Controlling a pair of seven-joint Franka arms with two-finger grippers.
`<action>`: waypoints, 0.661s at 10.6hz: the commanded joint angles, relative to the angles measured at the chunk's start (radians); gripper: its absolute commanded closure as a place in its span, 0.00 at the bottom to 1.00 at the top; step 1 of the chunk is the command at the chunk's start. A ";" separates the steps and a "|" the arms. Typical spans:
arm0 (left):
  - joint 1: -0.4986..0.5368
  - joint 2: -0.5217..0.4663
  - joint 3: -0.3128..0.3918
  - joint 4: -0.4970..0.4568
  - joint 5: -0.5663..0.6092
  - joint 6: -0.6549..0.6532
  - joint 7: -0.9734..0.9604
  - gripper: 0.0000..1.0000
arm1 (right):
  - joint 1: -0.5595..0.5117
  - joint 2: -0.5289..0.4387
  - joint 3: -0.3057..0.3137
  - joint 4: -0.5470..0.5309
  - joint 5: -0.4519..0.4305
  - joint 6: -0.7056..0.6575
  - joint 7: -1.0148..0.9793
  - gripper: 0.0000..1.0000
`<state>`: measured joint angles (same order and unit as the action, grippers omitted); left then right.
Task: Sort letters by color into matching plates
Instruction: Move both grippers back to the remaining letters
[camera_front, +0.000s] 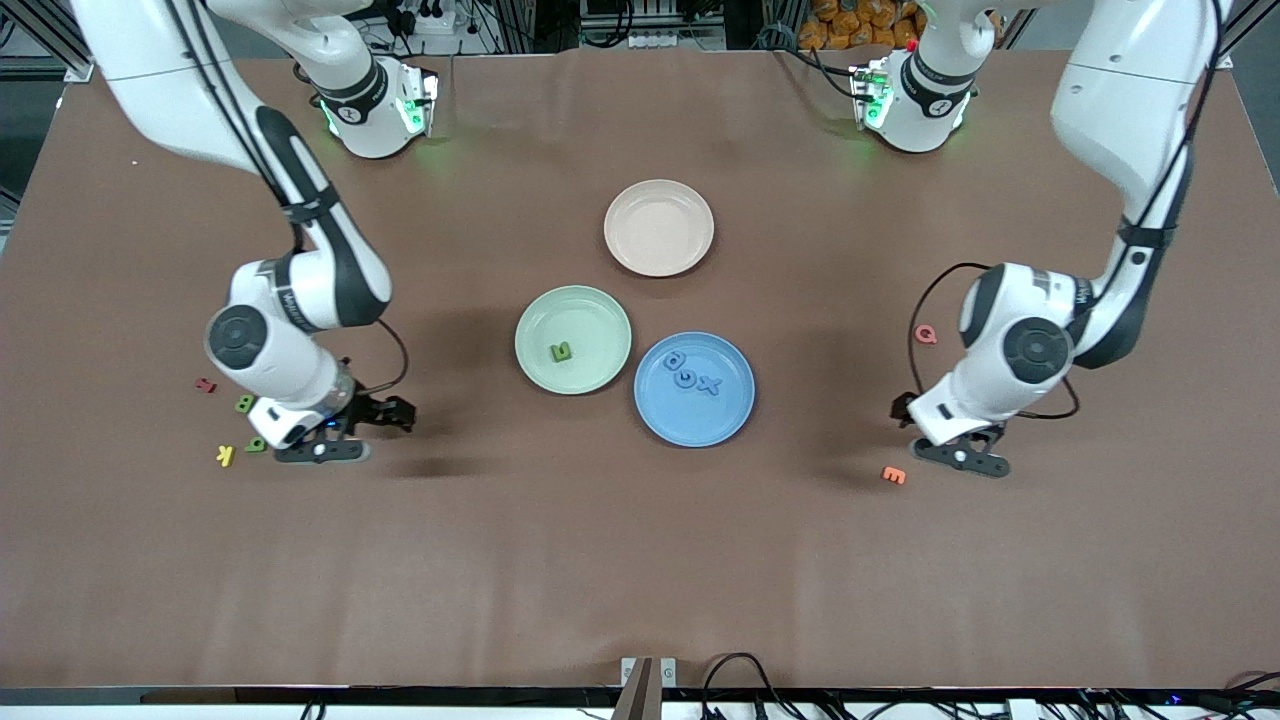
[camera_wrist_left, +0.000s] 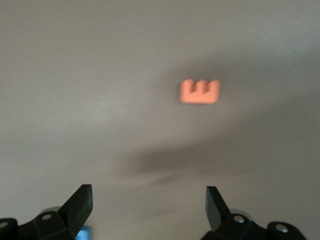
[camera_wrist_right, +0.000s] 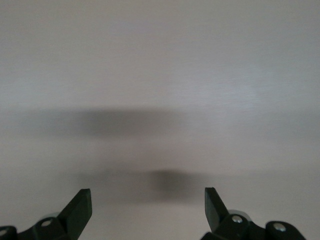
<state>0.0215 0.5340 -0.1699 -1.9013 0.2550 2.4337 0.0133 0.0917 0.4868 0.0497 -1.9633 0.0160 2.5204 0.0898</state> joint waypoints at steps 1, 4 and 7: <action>0.151 -0.068 -0.036 -0.077 0.023 0.005 0.204 0.00 | -0.107 -0.010 -0.004 -0.008 -0.016 -0.012 -0.074 0.00; 0.308 -0.054 -0.100 -0.091 0.023 0.013 0.304 0.00 | -0.206 0.010 -0.004 -0.008 -0.018 -0.006 -0.113 0.00; 0.337 -0.048 -0.100 -0.148 0.023 0.095 0.307 0.00 | -0.265 0.047 -0.004 0.017 -0.014 0.007 -0.166 0.00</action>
<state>0.3369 0.5024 -0.2510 -1.9873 0.2551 2.4643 0.3224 -0.1338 0.5047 0.0298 -1.9673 0.0152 2.5128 -0.0587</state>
